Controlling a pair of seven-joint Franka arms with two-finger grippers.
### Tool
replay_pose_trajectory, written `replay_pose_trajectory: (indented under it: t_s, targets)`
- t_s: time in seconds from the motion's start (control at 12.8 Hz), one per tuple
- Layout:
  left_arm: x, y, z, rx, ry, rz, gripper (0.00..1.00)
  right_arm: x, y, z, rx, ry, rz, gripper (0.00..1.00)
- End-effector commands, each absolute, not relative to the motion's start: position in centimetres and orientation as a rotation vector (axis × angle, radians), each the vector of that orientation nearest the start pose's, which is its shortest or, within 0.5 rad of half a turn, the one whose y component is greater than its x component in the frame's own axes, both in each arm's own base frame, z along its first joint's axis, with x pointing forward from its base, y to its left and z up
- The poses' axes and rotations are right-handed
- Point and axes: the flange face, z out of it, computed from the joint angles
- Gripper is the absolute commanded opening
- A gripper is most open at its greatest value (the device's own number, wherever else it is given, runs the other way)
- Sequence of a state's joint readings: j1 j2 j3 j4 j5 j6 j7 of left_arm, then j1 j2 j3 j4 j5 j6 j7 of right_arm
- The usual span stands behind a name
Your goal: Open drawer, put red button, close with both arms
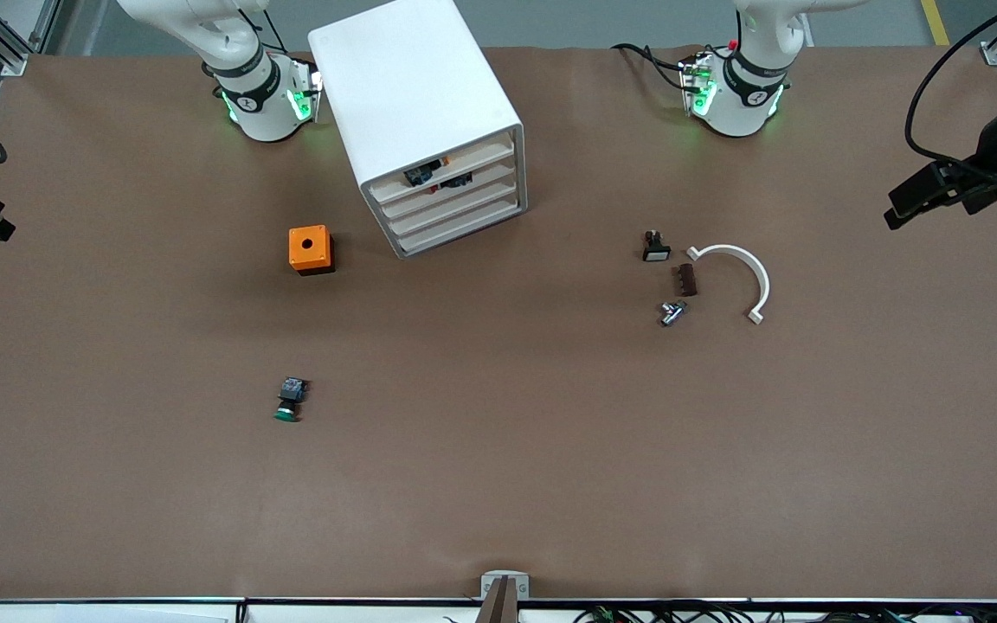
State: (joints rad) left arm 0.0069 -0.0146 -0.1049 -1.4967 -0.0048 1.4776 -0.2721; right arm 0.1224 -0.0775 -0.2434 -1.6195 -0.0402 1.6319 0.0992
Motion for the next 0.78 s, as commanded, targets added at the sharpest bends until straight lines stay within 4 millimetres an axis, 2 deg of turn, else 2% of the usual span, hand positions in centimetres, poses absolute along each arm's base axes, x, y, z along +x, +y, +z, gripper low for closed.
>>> replay_pose_trajectory:
  t_s: [0.0,0.23,0.47,0.7]
  targets:
    - [50.1,-6.2,65.6,-3.119,-0.210,-0.007,1.00,52.8,-7.5,65.0,-3.155,0.358,-0.144,1.00]
    - [48.3,-8.0,65.9,-3.113,-0.154,-0.040,1.00,52.8,-7.5,65.0,-3.153,0.360,-0.152,1.00]
    - [48.3,-7.9,65.4,-3.112,-0.154,-0.024,1.00,52.8,-7.5,65.0,-3.153,0.358,-0.144,1.00]
    - [48.2,-7.2,65.3,-3.113,-0.075,0.013,1.00,52.8,-7.5,64.8,-3.154,0.358,-0.142,1.00]
